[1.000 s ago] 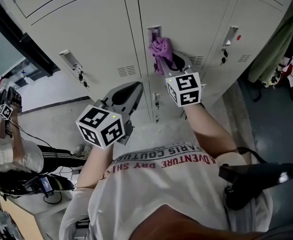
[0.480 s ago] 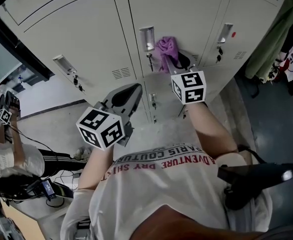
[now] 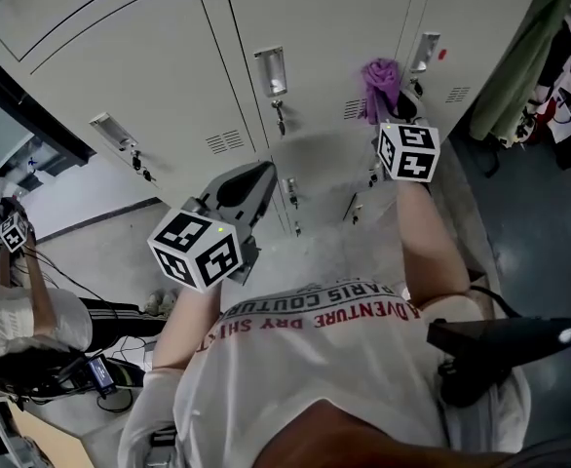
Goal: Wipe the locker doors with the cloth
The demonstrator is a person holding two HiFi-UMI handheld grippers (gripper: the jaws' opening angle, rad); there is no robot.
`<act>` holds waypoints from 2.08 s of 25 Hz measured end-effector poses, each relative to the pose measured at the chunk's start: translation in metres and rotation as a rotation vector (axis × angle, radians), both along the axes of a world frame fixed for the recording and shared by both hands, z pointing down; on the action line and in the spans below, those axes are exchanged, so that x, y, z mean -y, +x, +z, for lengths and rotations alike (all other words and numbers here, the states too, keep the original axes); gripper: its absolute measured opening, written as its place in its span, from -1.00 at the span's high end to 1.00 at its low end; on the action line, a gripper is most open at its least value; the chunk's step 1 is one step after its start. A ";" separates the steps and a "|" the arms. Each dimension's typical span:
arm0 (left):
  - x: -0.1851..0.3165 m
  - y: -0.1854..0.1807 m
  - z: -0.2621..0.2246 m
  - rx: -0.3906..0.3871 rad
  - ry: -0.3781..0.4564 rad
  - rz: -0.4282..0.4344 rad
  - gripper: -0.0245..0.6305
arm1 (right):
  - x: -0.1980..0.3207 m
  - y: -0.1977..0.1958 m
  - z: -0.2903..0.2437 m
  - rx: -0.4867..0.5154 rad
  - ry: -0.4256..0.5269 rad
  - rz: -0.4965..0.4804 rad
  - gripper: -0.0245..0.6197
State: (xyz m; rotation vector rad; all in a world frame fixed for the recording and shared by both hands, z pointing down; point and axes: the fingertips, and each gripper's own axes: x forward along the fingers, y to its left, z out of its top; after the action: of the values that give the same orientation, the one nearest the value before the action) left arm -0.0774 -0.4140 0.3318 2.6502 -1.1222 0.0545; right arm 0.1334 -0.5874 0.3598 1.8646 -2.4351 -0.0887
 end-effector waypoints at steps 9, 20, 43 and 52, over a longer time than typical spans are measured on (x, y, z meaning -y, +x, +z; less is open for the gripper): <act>-0.007 -0.001 0.002 0.004 -0.005 0.002 0.93 | 0.003 0.019 0.007 0.023 -0.041 0.042 0.68; -0.023 -0.015 0.002 -0.004 -0.002 -0.034 0.93 | -0.085 -0.112 -0.019 0.059 0.048 -0.276 0.68; -0.015 -0.032 0.014 0.006 -0.033 -0.080 0.93 | -0.050 -0.232 0.068 -0.044 -0.109 -0.326 0.68; -0.011 -0.025 0.019 0.004 -0.042 -0.068 0.93 | -0.043 -0.213 0.069 -0.046 -0.109 -0.298 0.67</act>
State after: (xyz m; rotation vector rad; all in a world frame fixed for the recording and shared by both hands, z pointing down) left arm -0.1027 -0.4030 0.3508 2.5748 -1.1983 0.0699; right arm -0.0792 -0.5439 0.4293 1.4303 -2.6091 -0.0140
